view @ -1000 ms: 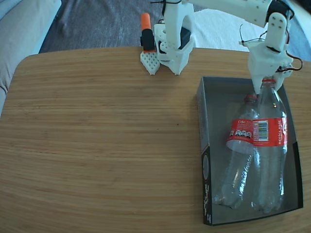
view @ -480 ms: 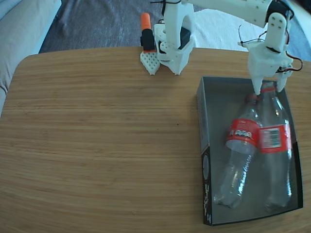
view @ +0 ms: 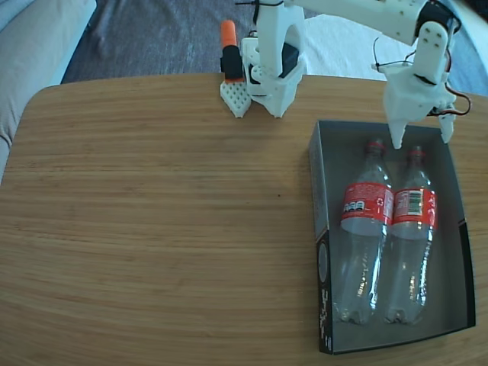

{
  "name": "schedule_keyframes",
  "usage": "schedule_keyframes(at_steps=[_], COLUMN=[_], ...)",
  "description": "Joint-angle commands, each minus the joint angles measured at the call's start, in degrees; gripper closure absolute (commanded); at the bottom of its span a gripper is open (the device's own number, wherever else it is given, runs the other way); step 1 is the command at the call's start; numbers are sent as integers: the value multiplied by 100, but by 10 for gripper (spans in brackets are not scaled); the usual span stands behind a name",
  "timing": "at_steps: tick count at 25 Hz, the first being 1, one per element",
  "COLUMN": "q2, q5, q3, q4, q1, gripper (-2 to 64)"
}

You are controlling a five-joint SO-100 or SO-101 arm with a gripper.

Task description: Grasp the bottles and put them in the box.

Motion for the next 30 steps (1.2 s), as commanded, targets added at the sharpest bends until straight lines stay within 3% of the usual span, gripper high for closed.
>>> schedule_keyframes(at_steps=[1,5,9,11,22,30], q2=[149,158,149,158,167,114], q5=[202,431,659,914,940,949], q3=[-167,-167,-176,-264,-1310,-1274], q4=[-53,-62,-70,-9,26,26], q1=[264,642,1318,1687,4544,6047], gripper=[199,189,44,5,1,1])
